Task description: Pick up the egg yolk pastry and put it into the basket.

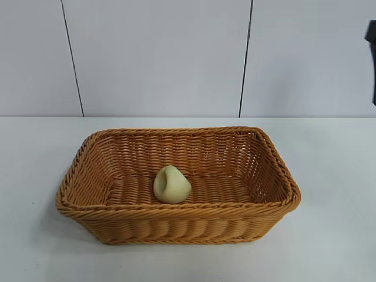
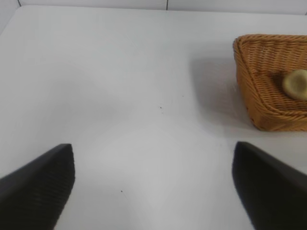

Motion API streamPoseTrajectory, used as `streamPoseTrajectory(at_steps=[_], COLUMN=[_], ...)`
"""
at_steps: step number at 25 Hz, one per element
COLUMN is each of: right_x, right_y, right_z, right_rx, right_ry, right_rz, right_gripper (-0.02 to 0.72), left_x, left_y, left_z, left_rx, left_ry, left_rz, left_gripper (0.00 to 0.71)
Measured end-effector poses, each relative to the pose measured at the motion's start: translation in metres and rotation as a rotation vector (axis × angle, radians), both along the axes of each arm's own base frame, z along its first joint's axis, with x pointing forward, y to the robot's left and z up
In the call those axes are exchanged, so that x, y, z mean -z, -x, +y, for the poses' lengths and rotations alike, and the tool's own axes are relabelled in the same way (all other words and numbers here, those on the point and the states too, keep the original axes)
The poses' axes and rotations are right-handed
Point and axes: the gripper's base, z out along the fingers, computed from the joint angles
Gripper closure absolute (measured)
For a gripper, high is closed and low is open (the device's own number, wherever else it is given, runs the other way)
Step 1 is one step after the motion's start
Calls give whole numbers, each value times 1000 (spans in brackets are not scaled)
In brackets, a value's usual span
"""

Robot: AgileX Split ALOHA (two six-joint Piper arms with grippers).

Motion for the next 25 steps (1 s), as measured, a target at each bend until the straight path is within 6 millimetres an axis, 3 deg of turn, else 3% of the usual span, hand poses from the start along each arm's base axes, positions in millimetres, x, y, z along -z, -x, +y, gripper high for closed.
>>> streamPoseTrajectory(at_steps=[7,13,18,25], right_x=[14,28,15,14], right_y=[96,154,181,201], right_z=[-5,-8,-8,-9], right_rx=[-31,-82,-93,-93], right_ry=[2,9,1,6], right_rz=[-53,-261,-565,-677], right_gripper=[56,57,57,57], left_x=[0,0,0,0], left_y=[0,0,0,0], left_z=[0,0,0,0], left_rx=[0,0,0,0], left_ry=[0,0,0,0], left_rz=[0,0,0,0], left_gripper=[67,67,67,67])
